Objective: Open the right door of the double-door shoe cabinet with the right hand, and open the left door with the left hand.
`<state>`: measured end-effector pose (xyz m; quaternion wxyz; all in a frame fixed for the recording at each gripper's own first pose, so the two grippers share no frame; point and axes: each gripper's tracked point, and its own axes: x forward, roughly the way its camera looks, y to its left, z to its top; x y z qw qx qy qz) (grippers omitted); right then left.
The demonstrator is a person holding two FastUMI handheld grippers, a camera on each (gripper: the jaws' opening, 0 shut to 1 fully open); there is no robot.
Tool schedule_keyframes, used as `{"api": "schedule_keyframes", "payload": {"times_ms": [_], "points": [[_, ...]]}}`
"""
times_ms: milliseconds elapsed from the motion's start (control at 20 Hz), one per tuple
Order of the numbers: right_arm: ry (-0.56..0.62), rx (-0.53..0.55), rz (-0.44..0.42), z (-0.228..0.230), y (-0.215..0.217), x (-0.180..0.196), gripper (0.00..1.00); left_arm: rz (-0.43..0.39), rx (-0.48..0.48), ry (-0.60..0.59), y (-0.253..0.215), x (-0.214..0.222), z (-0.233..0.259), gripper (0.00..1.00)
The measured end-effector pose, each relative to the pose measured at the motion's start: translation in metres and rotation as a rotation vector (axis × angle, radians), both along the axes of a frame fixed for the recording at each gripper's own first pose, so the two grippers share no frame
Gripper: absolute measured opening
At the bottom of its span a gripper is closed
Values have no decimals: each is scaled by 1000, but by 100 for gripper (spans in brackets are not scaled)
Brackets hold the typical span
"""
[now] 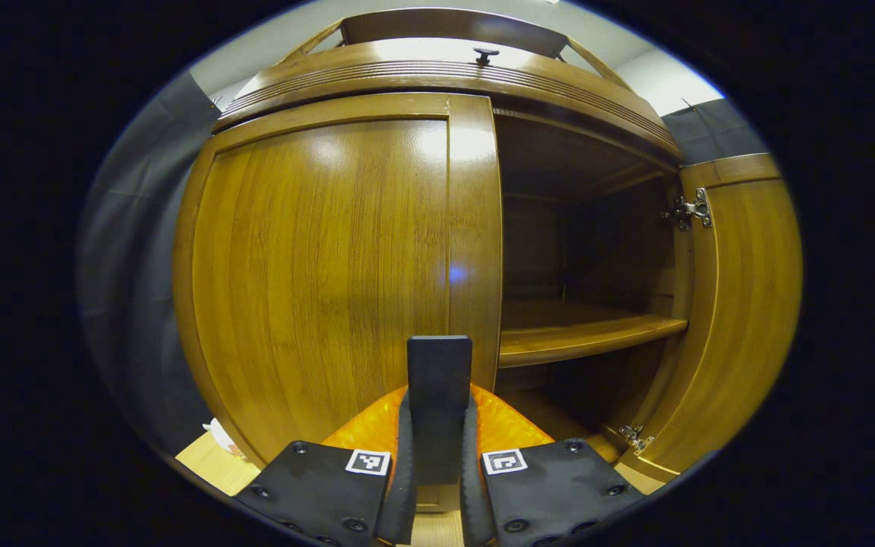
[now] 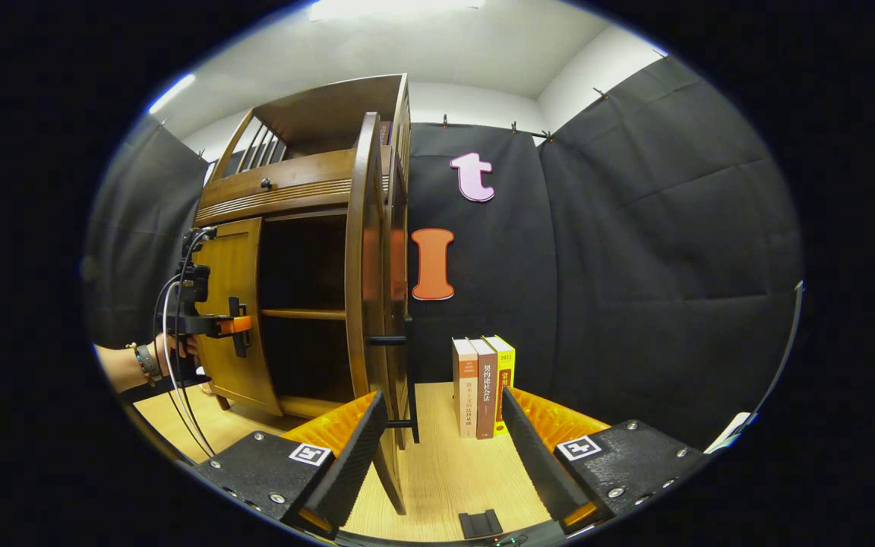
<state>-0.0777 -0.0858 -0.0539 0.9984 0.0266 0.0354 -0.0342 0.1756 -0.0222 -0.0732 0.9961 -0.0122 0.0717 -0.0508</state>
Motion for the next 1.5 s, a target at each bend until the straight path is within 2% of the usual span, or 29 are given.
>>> {"api": "schedule_keyframes", "payload": {"times_ms": [100,200,350,450,500,750,850,1000,1050,1150,1300,1450,1500], "points": [[-5,2,9,4,5,-1,92,8,17,2,4,-15,2,29],[-7,-1,13,4,9,0,92,25,34,7,9,-34,5,32],[-8,4,27,5,15,2,93,48,61,16,22,-68,11,29],[-10,5,32,6,19,1,93,61,68,20,36,-92,15,31],[-12,3,35,6,21,1,93,69,67,24,43,-102,17,29],[-12,-13,38,7,22,4,92,192,78,13,99,-158,28,27],[-6,-2,43,5,23,3,92,216,79,10,120,-172,32,22],[-6,-3,47,5,28,4,93,262,68,1,155,-191,34,20],[-4,-5,49,5,30,6,93,270,68,-5,167,-194,35,14],[-1,3,55,6,36,7,92,269,52,-9,186,-200,38,13],[-10,6,59,12,45,6,93,200,69,-35,210,-205,41,13],[4,-12,64,13,55,7,92,174,47,-40,246,-207,40,17],[8,-16,62,15,56,6,92,143,25,-44,251,-206,41,0]]}}
